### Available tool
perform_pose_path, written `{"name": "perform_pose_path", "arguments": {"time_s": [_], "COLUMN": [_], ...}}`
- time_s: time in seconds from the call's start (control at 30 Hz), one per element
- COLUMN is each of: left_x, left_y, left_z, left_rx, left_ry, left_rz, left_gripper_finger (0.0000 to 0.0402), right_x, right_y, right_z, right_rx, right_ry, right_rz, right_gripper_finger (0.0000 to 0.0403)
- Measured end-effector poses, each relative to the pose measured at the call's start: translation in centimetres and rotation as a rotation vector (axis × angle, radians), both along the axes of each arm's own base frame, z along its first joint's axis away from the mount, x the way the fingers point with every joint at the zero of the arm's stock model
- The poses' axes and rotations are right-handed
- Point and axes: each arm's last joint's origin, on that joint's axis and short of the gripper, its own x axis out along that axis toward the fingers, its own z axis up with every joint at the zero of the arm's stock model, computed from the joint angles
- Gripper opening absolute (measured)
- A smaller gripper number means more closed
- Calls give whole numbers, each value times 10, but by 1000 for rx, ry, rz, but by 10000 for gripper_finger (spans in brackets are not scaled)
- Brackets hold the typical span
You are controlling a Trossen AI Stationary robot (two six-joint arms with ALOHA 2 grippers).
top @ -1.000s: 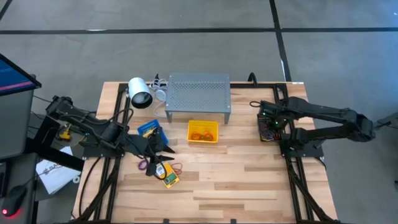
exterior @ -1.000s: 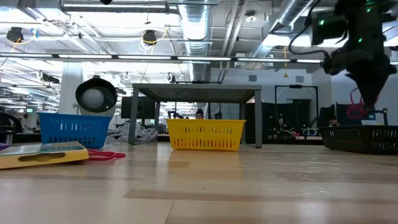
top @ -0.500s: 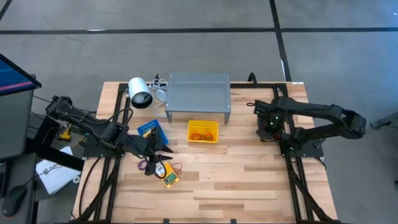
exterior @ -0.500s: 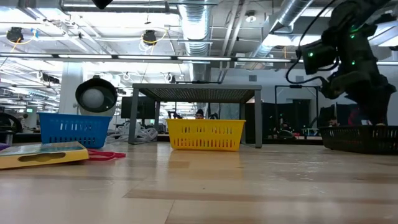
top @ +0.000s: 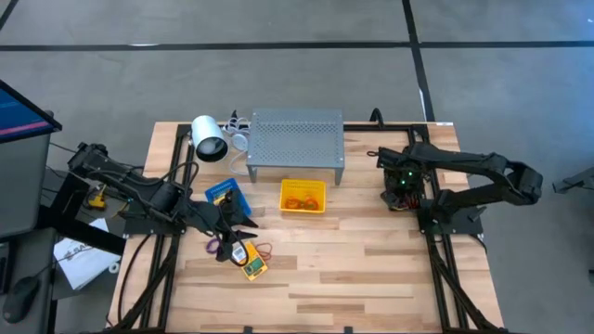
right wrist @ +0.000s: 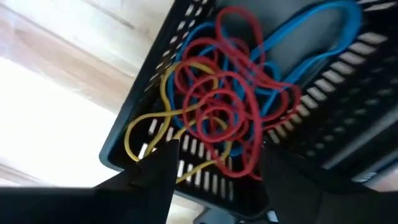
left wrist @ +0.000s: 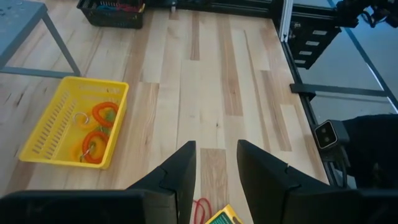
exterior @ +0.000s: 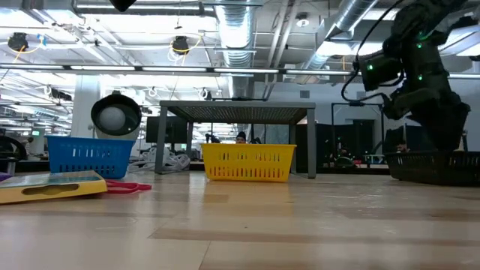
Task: Pick & Place Office Desk Supplies
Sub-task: Put the red rubber band into the black bin
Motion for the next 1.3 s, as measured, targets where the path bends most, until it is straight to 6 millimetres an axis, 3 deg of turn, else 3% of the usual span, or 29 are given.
{"name": "perform_pose_path", "arguments": {"time_s": [0.27,0.47,0.7,0.87,0.97,1.1,1.3], "left_x": [-1,-7,-7,8,17,21,15], "left_y": [0,3,2,-7,-10,-12,-10], "left_z": [-1,-10,-34,-59,-76,-88,-75], "left_rx": [4,-33,-89,-62,-19,12,12], "left_ry": [18,131,355,489,568,625,553], "left_rz": [3,56,156,168,179,188,197], "left_gripper_finger": [112,112,112,112,112,112,112], "right_x": [-1,0,43,84,109,141,192], "right_y": [-1,11,38,68,87,107,118], "right_z": [39,53,75,87,79,51,6], "right_rx": [-120,-117,-124,-116,-93,-71,-53], "right_ry": [-122,-291,-803,-1101,-1177,-1179,-1060], "right_rz": [-1,4,176,343,412,465,538], "right_gripper_finger": [175,158,149,134,122,106,91]}}
